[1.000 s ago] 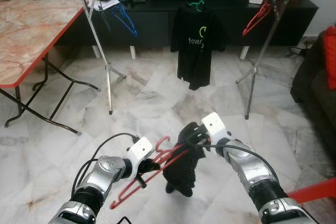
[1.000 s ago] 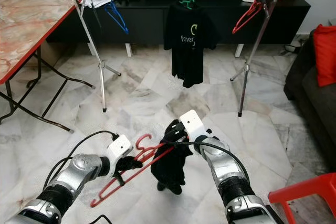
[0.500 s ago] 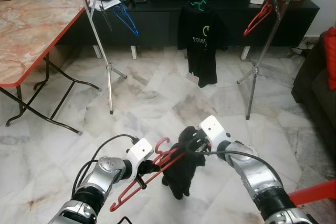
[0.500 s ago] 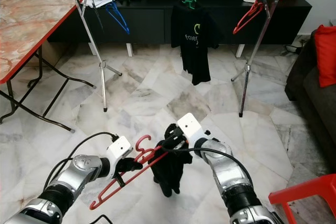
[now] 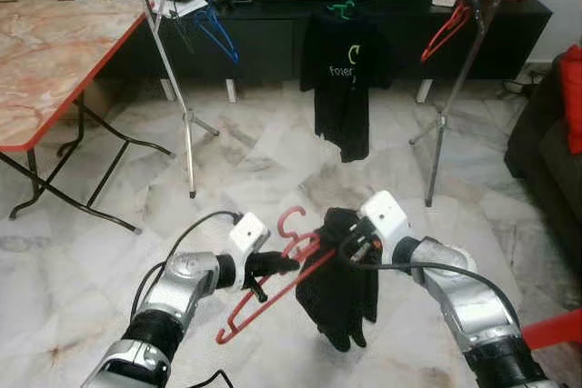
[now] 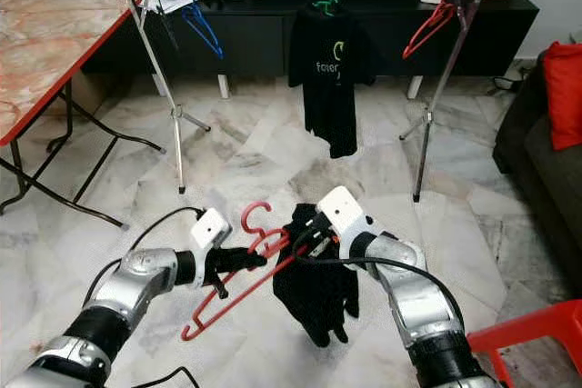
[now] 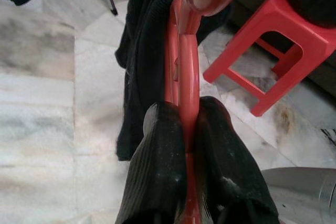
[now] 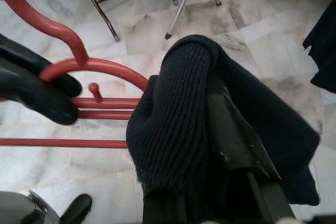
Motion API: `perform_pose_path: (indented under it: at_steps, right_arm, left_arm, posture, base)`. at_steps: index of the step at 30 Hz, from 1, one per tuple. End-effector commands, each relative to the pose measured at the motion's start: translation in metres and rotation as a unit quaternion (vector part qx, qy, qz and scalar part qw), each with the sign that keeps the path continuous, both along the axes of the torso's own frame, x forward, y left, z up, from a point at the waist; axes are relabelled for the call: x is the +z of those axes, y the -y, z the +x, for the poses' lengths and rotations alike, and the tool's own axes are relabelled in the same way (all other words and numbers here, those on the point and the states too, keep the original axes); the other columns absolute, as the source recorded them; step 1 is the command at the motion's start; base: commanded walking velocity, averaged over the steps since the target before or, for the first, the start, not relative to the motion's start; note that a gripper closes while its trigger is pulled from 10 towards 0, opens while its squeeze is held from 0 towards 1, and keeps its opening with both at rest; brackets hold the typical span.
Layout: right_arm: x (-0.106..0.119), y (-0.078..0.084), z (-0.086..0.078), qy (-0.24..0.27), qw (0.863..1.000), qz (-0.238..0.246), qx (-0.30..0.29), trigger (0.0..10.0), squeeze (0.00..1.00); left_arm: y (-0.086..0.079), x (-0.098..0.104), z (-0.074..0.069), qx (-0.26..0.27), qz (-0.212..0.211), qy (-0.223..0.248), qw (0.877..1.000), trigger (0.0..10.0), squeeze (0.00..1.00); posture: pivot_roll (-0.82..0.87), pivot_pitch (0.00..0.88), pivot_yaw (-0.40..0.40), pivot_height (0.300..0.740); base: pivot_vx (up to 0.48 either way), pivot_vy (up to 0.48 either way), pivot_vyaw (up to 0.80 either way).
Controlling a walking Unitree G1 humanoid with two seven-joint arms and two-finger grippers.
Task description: Hang hanger
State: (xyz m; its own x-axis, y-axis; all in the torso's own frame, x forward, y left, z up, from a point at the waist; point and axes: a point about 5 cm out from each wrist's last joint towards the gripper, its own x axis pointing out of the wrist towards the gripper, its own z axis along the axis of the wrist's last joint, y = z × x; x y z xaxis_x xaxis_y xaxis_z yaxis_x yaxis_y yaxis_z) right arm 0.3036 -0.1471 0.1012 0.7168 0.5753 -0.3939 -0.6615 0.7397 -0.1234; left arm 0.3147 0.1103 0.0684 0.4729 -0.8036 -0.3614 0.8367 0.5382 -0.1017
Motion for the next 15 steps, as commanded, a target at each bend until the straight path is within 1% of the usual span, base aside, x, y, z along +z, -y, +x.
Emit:
perform_pose_path:
  at_steps: [1,4,5,6,7,8,9,12,15]
  right_arm:
    - [0.014,-0.009,-0.001,0.018,0.999,0.023,0.017,10.0,0.00]
    - [0.028,-0.012,-0.003,0.033,0.998,0.035,0.037,10.0,0.00]
    - [0.035,-0.014,-0.005,0.042,0.997,0.035,0.052,10.0,0.00]
    - [0.035,-0.014,-0.005,0.042,0.997,0.035,0.052,10.0,0.00]
    - [0.038,-0.014,-0.007,0.046,0.997,0.030,0.058,10.0,0.00]
    - [0.038,-0.014,-0.007,0.046,0.997,0.030,0.058,10.0,0.00]
    - [0.040,-0.016,-0.010,0.046,0.997,0.028,0.064,10.0,0.00]
    - [0.040,-0.020,-0.015,0.035,0.996,0.033,0.072,10.0,0.00]
    - [0.039,-0.024,-0.020,0.031,0.995,0.026,0.090,10.0,0.00]
  left_arm:
    - [0.002,0.018,0.008,0.003,-0.031,0.021,0.999,10.0,0.00]
    - [0.005,0.025,0.009,-0.012,-0.039,0.027,0.999,10.0,0.00]
    - [0.005,0.028,0.011,-0.009,-0.022,0.039,0.999,10.0,0.00]
    - [0.005,0.028,0.011,-0.009,-0.022,0.039,0.999,10.0,0.00]
    - [0.005,0.028,0.013,-0.003,-0.003,0.050,0.999,10.0,0.00]
    - [0.005,0.028,0.013,-0.003,-0.003,0.050,0.999,10.0,0.00]
    - [0.004,0.027,0.017,0.016,0.014,0.059,0.998,10.0,0.00]
    - [0.001,0.028,0.024,0.060,0.023,0.071,0.995,10.0,0.00]
    - [0.000,0.028,0.025,0.075,0.024,0.074,0.994,10.0,0.00]
  posture:
    - [-0.06,0.058,0.049,0.740]
    - [-0.06,0.060,0.050,0.740]
    - [-0.06,0.064,0.050,0.740]
    - [-0.06,0.064,0.050,0.740]
    - [-0.06,0.064,0.050,0.740]
    - [-0.06,0.064,0.050,0.740]
    - [-0.06,0.067,0.048,0.740]
    - [-0.07,0.073,0.049,0.740]
    - [-0.06,0.076,0.049,0.740]
  base:
    - [0.000,0.000,0.00]
    - [0.000,0.000,0.00]
    - [0.000,0.000,0.00]
    - [0.000,0.000,0.00]
    - [0.000,0.000,0.00]
    - [0.000,0.000,0.00]
    - [0.000,0.000,0.00]
    - [0.000,0.000,0.00]
    - [0.000,0.000,0.00]
